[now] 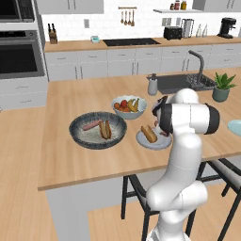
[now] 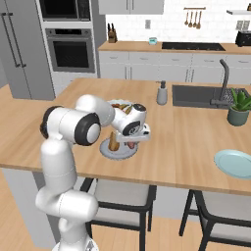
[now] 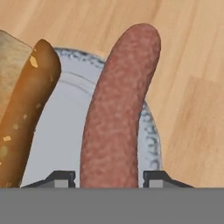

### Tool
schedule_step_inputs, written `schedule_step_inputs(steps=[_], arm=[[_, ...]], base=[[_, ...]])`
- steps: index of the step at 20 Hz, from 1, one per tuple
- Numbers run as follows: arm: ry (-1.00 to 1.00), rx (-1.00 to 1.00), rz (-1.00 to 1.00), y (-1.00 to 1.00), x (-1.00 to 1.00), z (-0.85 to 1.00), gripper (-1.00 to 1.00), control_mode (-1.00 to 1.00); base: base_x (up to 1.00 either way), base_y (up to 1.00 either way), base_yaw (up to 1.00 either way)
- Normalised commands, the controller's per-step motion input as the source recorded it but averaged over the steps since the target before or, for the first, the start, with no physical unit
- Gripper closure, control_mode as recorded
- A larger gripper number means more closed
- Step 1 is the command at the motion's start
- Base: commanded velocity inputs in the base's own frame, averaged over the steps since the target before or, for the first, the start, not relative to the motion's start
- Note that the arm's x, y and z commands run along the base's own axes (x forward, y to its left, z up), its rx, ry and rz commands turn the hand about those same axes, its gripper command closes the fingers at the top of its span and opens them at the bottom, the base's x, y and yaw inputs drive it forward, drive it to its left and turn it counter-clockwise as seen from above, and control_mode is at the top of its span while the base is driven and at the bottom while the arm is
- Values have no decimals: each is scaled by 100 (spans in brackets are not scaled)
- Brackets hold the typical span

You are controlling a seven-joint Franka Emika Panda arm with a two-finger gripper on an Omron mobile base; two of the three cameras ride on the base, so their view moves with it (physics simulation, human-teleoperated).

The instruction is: Place one bun and one sausage from the bowl on each plate.

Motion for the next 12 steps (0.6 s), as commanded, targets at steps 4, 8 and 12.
schedule_step_inputs(steps=[4,8,12], arm=[[0,0,0,0,-19,5,-100,-100],[0,0,0,4,-34,27,-100,-100],[3,0,0,23,-28,38,-100,-100]], base=[[0,0,0],[0,0,0],[0,0,0]])
